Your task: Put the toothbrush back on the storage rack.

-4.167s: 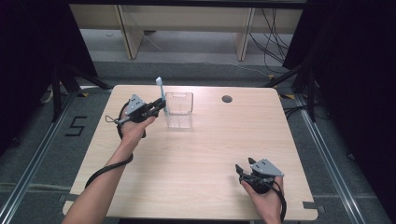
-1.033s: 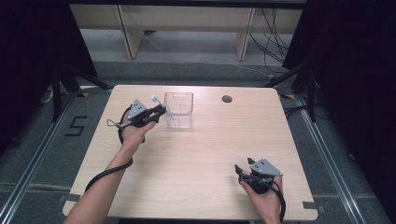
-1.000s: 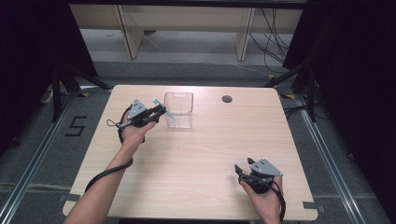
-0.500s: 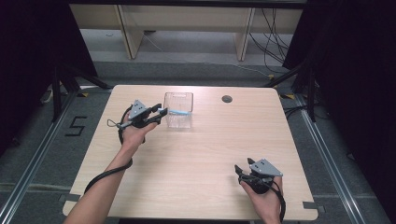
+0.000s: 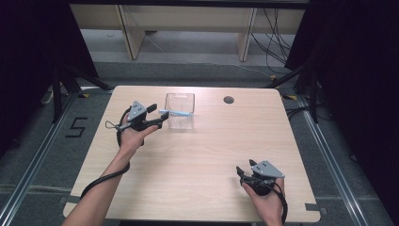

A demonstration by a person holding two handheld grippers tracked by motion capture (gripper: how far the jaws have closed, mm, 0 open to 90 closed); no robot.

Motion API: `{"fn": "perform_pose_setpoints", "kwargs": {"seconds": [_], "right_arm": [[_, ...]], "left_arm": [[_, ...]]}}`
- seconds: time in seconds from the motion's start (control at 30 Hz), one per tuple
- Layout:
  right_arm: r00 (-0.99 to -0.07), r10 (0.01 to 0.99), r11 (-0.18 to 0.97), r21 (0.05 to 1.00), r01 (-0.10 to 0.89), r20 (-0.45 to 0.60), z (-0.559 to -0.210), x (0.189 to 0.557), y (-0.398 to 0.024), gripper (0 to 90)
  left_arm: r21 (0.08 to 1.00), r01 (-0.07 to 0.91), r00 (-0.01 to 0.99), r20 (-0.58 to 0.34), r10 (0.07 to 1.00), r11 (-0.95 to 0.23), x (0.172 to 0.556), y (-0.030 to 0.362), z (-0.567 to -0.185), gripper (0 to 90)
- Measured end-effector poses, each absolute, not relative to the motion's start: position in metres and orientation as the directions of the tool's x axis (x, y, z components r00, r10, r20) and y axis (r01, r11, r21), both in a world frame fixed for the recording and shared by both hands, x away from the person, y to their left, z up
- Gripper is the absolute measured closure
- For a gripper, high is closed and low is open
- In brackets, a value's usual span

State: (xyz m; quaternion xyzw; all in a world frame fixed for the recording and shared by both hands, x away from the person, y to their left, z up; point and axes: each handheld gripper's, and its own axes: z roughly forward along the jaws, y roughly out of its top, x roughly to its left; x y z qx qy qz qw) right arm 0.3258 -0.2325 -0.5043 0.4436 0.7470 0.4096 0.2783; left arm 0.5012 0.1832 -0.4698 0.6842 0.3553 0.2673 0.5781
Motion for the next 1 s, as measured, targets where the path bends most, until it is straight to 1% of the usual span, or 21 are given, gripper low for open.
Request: {"fn": "perform_pose_setpoints", "kwargs": {"seconds": [0.07,0.13,0.3,0.33,0.37,0.4,0.47,0.63,0.67,0.73,0.77,0.83,1.0], "right_arm": [[-0.449,0.891,0.279,0.862,0.423,-0.068,-0.504,0.326,-0.233,43.1],[-0.452,0.891,0.272,0.859,0.434,-0.054,-0.504,0.326,-0.232,43.1],[-0.449,0.891,0.281,0.86,0.426,-0.069,-0.504,0.326,-0.233,43.1],[-0.44,0.897,0.262,0.857,0.444,-0.046,-0.504,0.324,-0.232,43.1],[-0.44,0.897,0.262,0.857,0.444,-0.046,-0.504,0.324,-0.232,43.1],[-0.446,0.892,0.282,0.86,0.425,-0.072,-0.504,0.326,-0.234,43.1],[-0.446,0.894,0.263,0.858,0.441,-0.045,-0.504,0.325,-0.233,43.0],[-0.445,0.894,0.264,0.857,0.443,-0.046,-0.504,0.325,-0.233,43.1],[-0.444,0.894,0.277,0.861,0.426,-0.068,-0.505,0.326,-0.234,43.0],[-0.445,0.893,0.278,0.86,0.429,-0.067,-0.505,0.326,-0.233,43.0],[-0.444,0.895,0.264,0.855,0.446,-0.044,-0.504,0.325,-0.232,43.0],[-0.443,0.895,0.274,0.859,0.433,-0.063,-0.504,0.326,-0.233,43.0],[-0.446,0.893,0.271,0.858,0.436,-0.056,-0.505,0.326,-0.233,43.0]], "left_arm": [[0.981,0.176,0.607,-0.042,0.794,-0.083,0.5,0.184,-0.469,31.0],[0.98,0.179,0.609,-0.045,0.792,-0.082,0.498,0.185,-0.469,29.7],[0.977,0.187,0.614,-0.038,0.788,-0.098,0.491,0.187,-0.466,28.1],[0.977,0.187,0.616,-0.036,0.787,-0.102,0.49,0.188,-0.466,27.8],[0.977,0.187,0.616,-0.036,0.787,-0.102,0.49,0.188,-0.466,27.6],[0.976,0.191,0.616,-0.037,0.787,-0.104,0.487,0.189,-0.465,27.4],[0.975,0.193,0.614,-0.033,0.789,-0.109,0.485,0.19,-0.465,27.3],[0.973,0.202,0.606,-0.034,0.795,-0.112,0.478,0.195,-0.465,27.1],[0.974,0.199,0.607,-0.033,0.794,-0.111,0.477,0.195,-0.465,27.1],[0.973,0.2,0.608,-0.03,0.793,-0.116,0.475,0.197,-0.464,26.8],[0.973,0.199,0.608,-0.031,0.793,-0.114,0.473,0.197,-0.464,26.8],[0.973,0.199,0.608,-0.029,0.794,-0.117,0.471,0.198,-0.463,26.8],[0.972,0.2,0.606,-0.023,0.795,-0.125,0.464,0.202,-0.462,26.6]]}}
